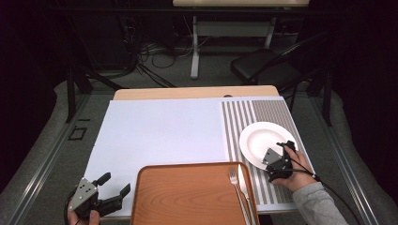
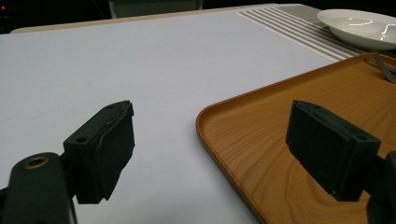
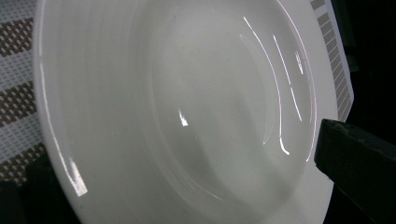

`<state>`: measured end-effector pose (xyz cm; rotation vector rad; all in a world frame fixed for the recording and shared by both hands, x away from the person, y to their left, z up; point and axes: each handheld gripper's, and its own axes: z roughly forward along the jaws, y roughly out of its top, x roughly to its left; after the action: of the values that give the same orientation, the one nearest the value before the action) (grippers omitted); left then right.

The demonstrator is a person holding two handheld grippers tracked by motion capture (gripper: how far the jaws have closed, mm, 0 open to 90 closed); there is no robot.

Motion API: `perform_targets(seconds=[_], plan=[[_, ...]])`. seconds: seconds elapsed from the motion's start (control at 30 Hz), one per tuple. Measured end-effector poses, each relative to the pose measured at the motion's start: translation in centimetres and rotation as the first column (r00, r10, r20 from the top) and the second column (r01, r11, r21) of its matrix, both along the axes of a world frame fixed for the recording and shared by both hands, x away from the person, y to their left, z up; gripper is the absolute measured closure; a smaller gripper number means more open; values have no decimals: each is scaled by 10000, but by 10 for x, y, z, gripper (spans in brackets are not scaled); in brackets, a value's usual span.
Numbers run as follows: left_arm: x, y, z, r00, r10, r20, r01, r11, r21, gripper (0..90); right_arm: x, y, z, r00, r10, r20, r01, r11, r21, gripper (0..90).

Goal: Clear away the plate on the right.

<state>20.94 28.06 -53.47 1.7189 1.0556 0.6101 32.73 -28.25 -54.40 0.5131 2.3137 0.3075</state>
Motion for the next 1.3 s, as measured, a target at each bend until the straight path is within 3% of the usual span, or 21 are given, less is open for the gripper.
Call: perform_targets(seconds=[0.13, 0.2, 0.33, 0.47, 0.67, 1.03, 1.07, 1.13, 1.17, 1.2, 1.3], plan=[[0, 0, 0, 10000, -5, -4, 5, 10000, 19, 155, 1, 1, 1, 9999, 134, -57, -135, 9996, -242, 0], [0, 0, 0, 10000, 15, -10, -15, 10000, 31, 155, 1, 2, -1, 9997, 216, 145, -215, 9998, -54, 0], [0, 0, 0, 10000, 23, -11, -23, 10000, 15, 155, 0, 2, 2, 9999, 98, -57, -101, 9989, -451, 0], [0, 0, 0, 10000, 21, -2, -21, 10000, 36, 155, 1, 2, -1, 9993, 82, 369, -67, 9992, -400, 41], [0, 0, 0, 10000, 29, 2, -29, 10000, 32, 155, 1, 3, 1, 9996, 18, 280, -3, 9986, -533, 57], [0, 0, 0, 10000, 13, 4, -13, 10000, 50, 156, 2, 1, 7, 9992, -73, 387, 79, 9999, -145, 84], [0, 0, 0, 10000, 8, 8, -8, 10000, 56, 155, 3, 1, 10, 9992, 26, 397, -10, 9992, -402, 85], [0, -1, 0, 10000, 9, 13, -9, 10000, 32, 155, 3, 2, 10, 9990, -36, 456, 43, 9999, -155, 90], [0, -1, 0, 10000, 6, 13, -6, 10000, 40, 155, 5, 1, 13, 9984, 282, 481, -260, 9985, -473, 92], [0, -1, 0, 10000, 2, 13, -2, 10000, 43, 155, 3, 3, 14, 9993, -46, 360, 57, 9995, -307, 103], [0, 0, 0, 10000, 10, 23, -10, 10000, 39, 155, 3, 4, 18, 9993, 50, 376, -34, 9991, -420, 128]])
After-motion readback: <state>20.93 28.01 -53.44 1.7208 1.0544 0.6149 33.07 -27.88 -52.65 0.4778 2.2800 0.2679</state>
